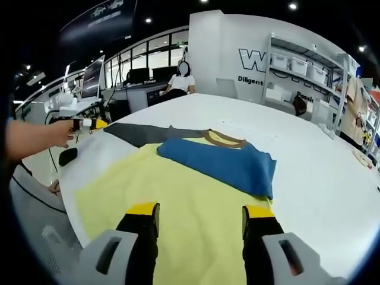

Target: Fold the garment on the visible template until the final outline fits inside the template.

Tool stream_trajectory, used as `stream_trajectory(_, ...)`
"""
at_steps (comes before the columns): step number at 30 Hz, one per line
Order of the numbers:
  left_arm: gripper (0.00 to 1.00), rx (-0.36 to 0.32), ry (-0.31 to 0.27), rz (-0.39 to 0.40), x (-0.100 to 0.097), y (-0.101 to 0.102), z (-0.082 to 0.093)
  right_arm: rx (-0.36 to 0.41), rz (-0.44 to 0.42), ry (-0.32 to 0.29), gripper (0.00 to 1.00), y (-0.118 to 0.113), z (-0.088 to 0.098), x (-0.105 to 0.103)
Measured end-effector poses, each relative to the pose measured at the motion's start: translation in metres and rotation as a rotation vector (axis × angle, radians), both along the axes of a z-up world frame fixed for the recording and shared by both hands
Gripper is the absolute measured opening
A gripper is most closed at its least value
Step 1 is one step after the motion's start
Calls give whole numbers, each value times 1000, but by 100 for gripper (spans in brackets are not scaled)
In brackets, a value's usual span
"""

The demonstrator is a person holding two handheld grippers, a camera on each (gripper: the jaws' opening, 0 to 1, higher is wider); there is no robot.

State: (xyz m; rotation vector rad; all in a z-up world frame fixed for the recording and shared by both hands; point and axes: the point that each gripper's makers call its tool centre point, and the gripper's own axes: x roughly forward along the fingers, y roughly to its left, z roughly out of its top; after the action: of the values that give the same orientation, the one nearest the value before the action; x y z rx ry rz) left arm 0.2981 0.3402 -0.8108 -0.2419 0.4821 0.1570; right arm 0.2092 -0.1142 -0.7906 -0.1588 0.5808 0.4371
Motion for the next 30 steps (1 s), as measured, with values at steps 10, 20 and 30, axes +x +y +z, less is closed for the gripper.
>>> stream_trajectory(10,43,-24,5,93,10,20,-13,-2,3,2,53,1,-1,0)
stream_trajectory(20,41,-13,4,133,16,19,-16,-8,6,5,51,1,-3,2)
stream_trajectory(30,40,-49,31,165,20,26,-27,-15,1,-5,49,-2,-2,6)
